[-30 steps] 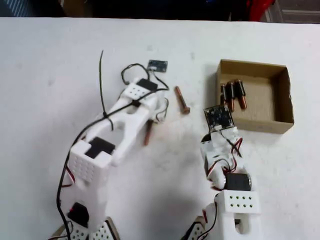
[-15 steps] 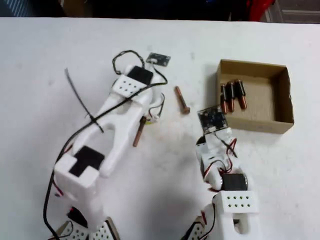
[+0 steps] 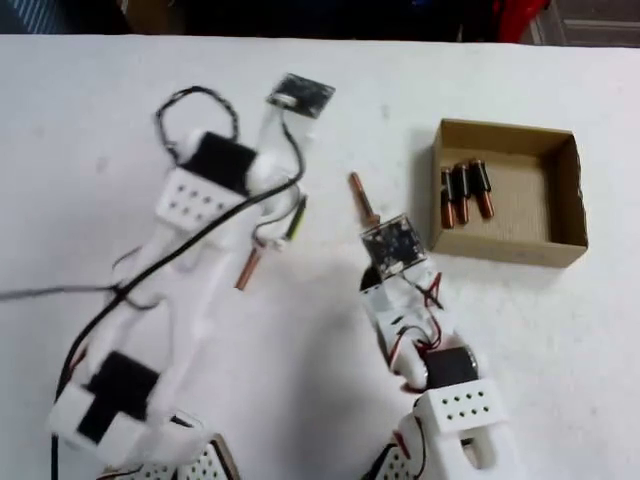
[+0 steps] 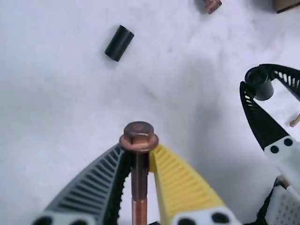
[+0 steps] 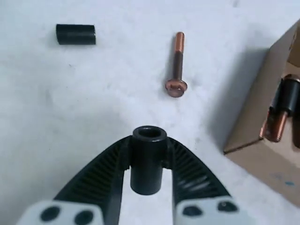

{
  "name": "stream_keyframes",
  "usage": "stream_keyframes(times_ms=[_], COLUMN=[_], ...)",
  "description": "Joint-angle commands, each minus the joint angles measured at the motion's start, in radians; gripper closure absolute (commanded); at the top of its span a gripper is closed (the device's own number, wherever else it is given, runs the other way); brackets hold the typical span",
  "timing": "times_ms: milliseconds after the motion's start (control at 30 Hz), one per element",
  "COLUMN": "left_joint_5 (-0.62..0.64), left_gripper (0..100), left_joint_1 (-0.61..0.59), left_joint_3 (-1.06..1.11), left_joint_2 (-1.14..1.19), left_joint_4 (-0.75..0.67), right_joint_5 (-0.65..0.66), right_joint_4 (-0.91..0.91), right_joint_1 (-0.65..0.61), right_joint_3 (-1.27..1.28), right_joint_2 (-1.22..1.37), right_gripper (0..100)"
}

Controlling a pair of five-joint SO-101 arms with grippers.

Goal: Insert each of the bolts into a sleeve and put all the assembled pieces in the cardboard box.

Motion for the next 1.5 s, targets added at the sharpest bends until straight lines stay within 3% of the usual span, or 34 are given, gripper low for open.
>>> stream_keyframes(times_ms=[0, 300, 567, 733, 1033, 1200, 1467], left_joint_5=[-0.012, -0.157, -0.161, -0.152, -0.15, -0.15, -0.15], left_gripper=[98, 98, 98, 98, 98, 98, 98], left_joint_1=[-0.053, -0.071, -0.073, -0.073, -0.073, -0.073, -0.073], left_joint_3=[0.0, 0.308, 0.608, 0.81, 0.99, 1.088, 1.197], left_joint_2=[-0.147, -0.44, -0.783, -0.963, -1.064, -1.116, -1.247], left_joint_4=[0.008, -0.049, -0.288, -0.465, -0.701, -0.867, -1.014], right_joint_5=[-0.009, -0.009, -0.017, -0.169, -0.187, -0.189, -0.189], right_joint_4=[-0.058, -0.136, -0.231, -0.289, -0.404, -0.429, -0.519], right_joint_1=[-0.051, -0.255, -0.28, -0.277, -0.286, -0.351, -0.39], right_joint_3=[-0.012, -0.012, -0.011, -0.011, -0.011, -0.011, 0.025], right_joint_2=[-0.021, -0.018, -0.019, -0.019, -0.021, -0.021, -0.021], right_gripper=[98.1, 98.1, 98.1, 98.1, 98.1, 98.1, 98.1])
